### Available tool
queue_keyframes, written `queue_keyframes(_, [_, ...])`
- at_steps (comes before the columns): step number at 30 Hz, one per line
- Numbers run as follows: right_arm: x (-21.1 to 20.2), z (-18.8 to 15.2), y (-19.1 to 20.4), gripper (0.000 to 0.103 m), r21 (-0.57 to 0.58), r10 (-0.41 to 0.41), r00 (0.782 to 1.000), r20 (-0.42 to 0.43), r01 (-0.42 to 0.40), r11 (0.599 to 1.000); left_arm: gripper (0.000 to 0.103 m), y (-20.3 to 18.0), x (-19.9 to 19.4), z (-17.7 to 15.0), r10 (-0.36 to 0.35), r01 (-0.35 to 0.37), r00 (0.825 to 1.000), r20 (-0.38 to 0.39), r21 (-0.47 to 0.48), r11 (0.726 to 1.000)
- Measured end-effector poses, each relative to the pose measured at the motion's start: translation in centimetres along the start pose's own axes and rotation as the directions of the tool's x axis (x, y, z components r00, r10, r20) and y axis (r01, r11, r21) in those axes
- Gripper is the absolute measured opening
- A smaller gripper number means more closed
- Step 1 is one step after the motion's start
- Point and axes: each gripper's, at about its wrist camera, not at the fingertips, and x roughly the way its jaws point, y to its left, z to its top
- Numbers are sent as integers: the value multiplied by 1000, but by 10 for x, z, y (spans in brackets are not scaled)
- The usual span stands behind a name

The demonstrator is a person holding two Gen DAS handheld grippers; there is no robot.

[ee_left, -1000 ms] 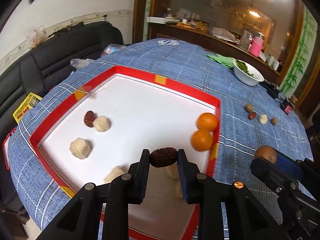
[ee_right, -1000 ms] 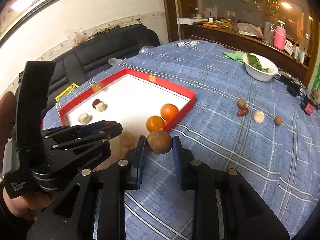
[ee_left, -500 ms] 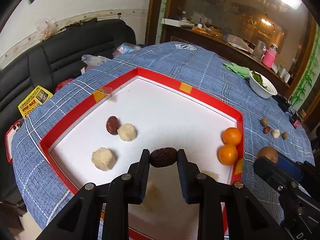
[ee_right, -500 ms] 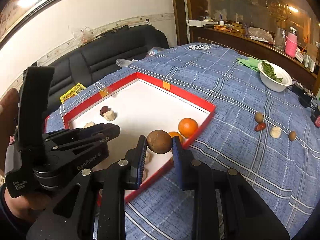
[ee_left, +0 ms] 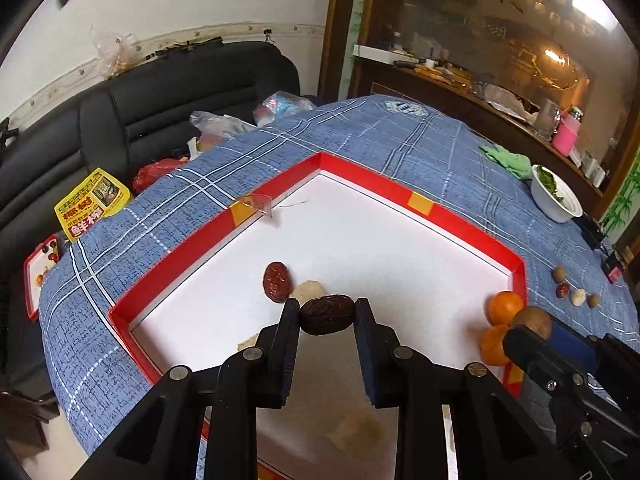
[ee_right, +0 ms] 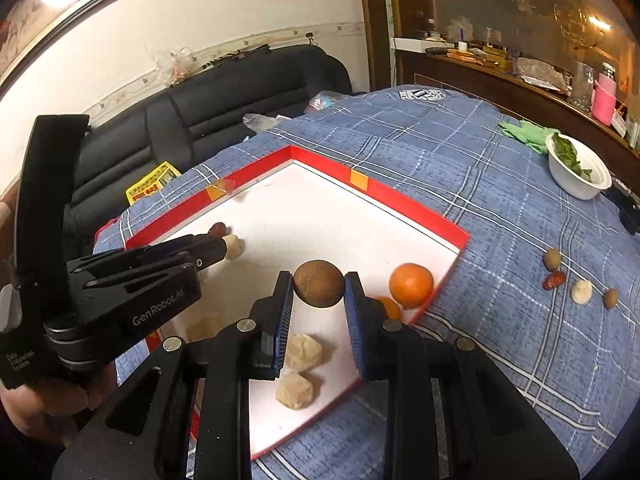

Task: Organize fruits
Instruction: 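Carry the brown fruit and red date over the tray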

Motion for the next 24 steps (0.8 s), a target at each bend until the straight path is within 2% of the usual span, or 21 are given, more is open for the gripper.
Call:
queue_keyframes(7, [12,6,-5,25,7,8,1000,-6,-8,1000,26,1,13,4,38,-38,999,-8,11,999])
queue_keyframes(24, [45,22,-15,25,16,1,999,-42,0,1000,26,-12,44,40,82,-82,997,-5,54,995])
